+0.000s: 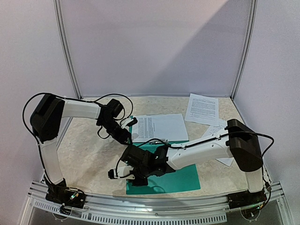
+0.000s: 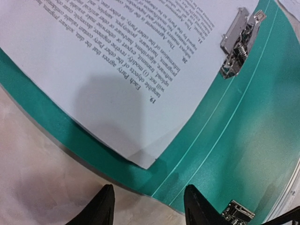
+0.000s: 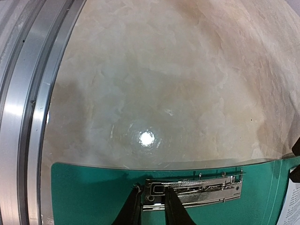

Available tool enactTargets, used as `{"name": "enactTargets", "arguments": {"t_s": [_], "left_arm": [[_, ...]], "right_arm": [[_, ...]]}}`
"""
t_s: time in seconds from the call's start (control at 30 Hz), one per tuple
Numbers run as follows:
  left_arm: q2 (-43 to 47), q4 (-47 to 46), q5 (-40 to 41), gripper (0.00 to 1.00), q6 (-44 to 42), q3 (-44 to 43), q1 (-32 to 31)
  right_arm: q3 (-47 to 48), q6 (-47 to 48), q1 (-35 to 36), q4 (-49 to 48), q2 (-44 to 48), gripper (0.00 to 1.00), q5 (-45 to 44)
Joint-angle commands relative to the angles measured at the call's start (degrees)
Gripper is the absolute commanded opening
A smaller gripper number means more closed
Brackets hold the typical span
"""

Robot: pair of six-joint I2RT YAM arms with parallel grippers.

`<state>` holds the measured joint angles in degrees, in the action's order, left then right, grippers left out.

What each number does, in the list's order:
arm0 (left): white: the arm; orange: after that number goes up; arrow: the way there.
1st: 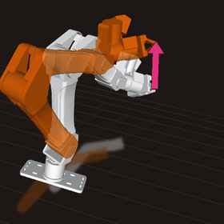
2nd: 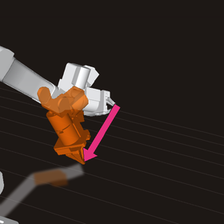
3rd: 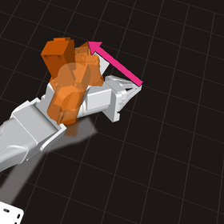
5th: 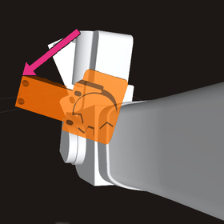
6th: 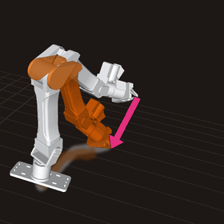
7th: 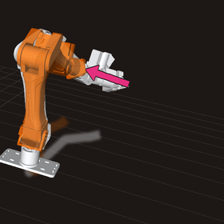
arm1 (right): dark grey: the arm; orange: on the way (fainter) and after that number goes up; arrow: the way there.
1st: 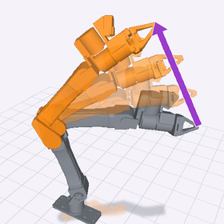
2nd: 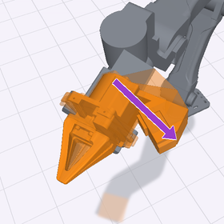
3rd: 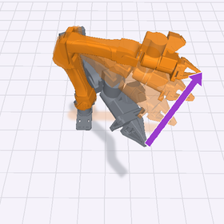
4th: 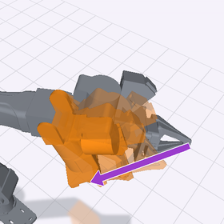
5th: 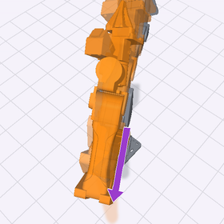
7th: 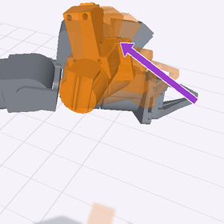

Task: Put the files into the folder
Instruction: Open the spring clip on the folder at the center of the board.

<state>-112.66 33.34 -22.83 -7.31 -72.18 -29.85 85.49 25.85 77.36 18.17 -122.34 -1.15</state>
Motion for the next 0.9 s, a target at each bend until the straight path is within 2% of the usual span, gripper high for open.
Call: {"name": "enactTargets", "arguments": {"t_s": [0.0, 0.47, 0.67, 0.87], "left_arm": [[-1.4, -2.9, -1.3, 0.53, 2.1, 0.8, -0.7], [-3.7, -3.7, -1.7, 0.52, 2.5, 1.5, -0.7], [-5.6, -6.3, -5.6, 0.49, 6.8, 4.7, -0.2], [-4.7, -12.3, -5.0, 0.48, 12.0, 9.1, -0.2]], "right_arm": [[0.8, 0.3, 0.8, 1.2, -2.3, 0.17, 0.5], [2.4, -0.9, 0.9, 4.1, -4.0, 0.15, -2.0], [2.9, 0.5, 2.6, 3.0, -1.2, 0.16, -4.3], [3.0, 1.0, 3.2, 2.0, 1.3, 0.16, -5.1]]}}
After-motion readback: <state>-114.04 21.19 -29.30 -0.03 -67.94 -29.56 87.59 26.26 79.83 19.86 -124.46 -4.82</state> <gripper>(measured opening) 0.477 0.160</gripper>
